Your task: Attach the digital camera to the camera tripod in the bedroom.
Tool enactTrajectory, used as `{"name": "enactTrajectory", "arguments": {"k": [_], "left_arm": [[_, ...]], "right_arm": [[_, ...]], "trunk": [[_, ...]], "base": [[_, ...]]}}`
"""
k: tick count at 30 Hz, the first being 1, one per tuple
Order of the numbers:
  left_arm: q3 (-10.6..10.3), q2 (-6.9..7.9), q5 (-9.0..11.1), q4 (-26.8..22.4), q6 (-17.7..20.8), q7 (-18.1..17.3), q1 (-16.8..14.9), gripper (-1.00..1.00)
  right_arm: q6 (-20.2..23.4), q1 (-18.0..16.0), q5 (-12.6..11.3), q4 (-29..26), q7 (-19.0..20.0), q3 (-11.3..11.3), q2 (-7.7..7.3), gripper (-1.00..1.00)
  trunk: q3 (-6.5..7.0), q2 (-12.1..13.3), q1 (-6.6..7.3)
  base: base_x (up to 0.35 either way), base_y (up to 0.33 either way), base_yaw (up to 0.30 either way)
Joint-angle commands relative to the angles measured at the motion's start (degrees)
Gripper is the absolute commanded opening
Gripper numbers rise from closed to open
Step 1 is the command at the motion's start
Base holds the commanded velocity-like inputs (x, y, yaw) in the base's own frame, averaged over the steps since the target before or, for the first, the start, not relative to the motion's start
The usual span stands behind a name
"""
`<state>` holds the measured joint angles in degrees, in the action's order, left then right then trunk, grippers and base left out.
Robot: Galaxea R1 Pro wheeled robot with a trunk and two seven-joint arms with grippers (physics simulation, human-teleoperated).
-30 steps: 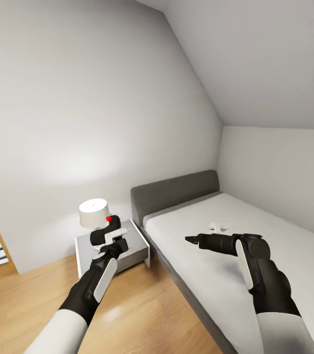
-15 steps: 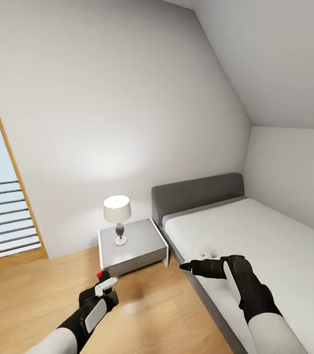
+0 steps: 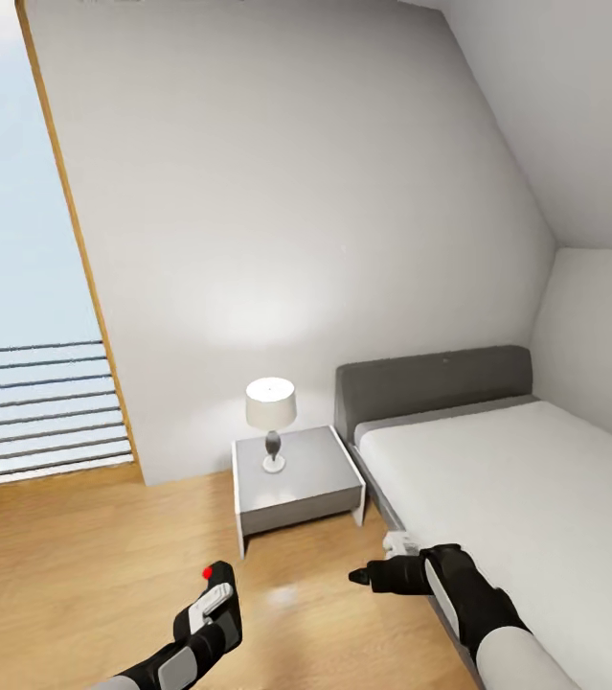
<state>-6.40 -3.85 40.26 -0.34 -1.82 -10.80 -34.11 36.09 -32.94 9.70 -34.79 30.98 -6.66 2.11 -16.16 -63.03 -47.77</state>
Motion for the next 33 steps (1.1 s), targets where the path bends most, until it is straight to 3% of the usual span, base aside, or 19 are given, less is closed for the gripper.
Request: {"name": "enactTrajectory", "arguments": {"k": [1, 5, 20, 25, 26, 28, 33], "left_arm": [[-0.46, -0.11, 0.52, 0.14, -0.26, -0.25, -0.08, -1.00], [-0.45, -0.40, 0.53, 0.19, -0.36, -0.17, -0.08, -1.00], [-0.50, -0.35, 0.32, 0.09, -0.38, 0.06, -0.08, -1.00], [-0.55, -0.29, 0.35, 0.08, -0.38, 0.08, -0.08, -1.00], [-0.55, -0.29, 0.35, 0.08, -0.38, 0.08, -0.08, -1.00], [-0.55, -0.28, 0.38, 0.08, -0.38, 0.10, -0.08, -1.00], [-0.59, -0.31, 0.31, 0.08, -0.35, 0.23, -0.08, -1.00]], "right_arm": [[-0.31, -0.02, 0.61, 0.67, 0.14, -0.46, 0.06, 1.00], [-4.43, -0.02, 0.74, 3.85, -2.60, -0.42, 0.18, 1.00], [-5.72, -0.02, 0.73, 5.60, -5.16, -0.46, 0.29, 1.00], [-8.28, -0.02, 0.58, 8.23, -11.62, -0.46, 0.49, 1.00], [-10.42, -0.02, 0.53, 11.76, -15.34, -0.48, 0.53, 1.00], [-12.19, -0.02, 0.52, 15.23, -18.21, -0.53, 0.54, 1.00], [-17.62, -0.02, 0.42, 24.49, -23.00, -0.52, 0.04, 1.00]], "trunk": [[-0.07, -0.05, -0.01], [-0.07, -0.05, -0.01], [-0.07, -0.05, -0.01], [-0.07, -0.05, -0.01], [-0.07, -0.05, -0.01], [-0.07, -0.05, -0.01], [-0.07, -0.05, -0.01]], "base": [[0.000, 0.000, 0.300], [0.000, 0.000, 0.300], [0.000, 0.000, 0.300], [0.000, 0.000, 0.300], [0.000, 0.000, 0.300], [0.000, 0.000, 0.300], [0.000, 0.000, 0.300]]}}
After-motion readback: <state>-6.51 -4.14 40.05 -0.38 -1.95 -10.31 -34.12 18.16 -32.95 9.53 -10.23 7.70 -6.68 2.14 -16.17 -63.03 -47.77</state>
